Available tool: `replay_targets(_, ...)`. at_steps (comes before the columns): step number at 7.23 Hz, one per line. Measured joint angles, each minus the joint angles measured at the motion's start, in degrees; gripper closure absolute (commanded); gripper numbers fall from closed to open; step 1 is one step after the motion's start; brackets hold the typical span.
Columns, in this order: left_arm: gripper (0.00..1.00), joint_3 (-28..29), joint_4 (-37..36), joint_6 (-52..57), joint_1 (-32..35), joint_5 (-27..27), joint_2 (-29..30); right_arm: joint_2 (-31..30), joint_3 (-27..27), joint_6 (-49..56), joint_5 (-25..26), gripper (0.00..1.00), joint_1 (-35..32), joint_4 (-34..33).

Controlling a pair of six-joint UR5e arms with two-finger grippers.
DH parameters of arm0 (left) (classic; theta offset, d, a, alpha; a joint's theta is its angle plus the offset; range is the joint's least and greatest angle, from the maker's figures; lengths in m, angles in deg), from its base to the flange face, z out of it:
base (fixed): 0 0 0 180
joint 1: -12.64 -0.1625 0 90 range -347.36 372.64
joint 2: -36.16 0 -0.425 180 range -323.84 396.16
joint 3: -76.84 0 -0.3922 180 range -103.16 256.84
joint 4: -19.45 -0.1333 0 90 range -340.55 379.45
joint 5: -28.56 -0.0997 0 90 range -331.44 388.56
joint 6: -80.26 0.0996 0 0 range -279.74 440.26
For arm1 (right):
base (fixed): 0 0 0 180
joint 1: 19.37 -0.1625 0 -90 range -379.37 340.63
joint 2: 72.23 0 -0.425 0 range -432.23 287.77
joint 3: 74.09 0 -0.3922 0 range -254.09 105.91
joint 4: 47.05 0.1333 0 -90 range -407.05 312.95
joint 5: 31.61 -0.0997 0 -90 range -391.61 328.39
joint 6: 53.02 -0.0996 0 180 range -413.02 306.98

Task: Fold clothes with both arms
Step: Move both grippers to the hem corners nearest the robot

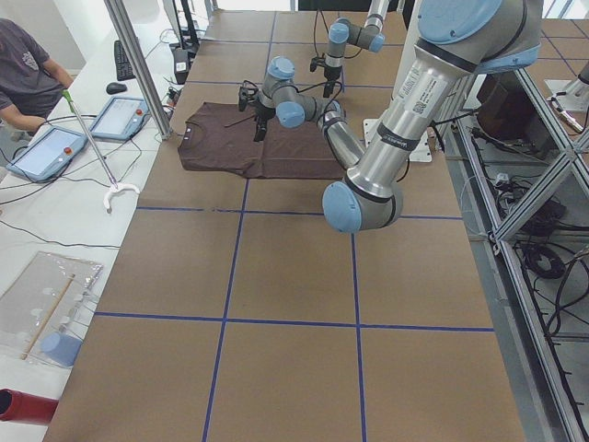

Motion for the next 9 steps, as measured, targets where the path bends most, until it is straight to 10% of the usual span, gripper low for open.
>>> replay_targets(4, 0.0, -0.7, -0.4, 0.0, 0.0, 0.0, -0.1, -1.2, -0.1, -0.3, -1.5, 0.08, 1.2, -0.1)
replay_targets(7, 0.0, -1.0, -0.4, 0.0, 0.0, -0.1, -0.4, -1.3, -0.3, -0.2, -2.4, 0.83, 1.2, -0.1)
replay_targets(9, 0.0, -1.0, -0.4, 0.0, 0.1, -0.1, -0.5, -1.3, -0.3, -0.1, -3.1, 1.0, 1.2, -0.1)
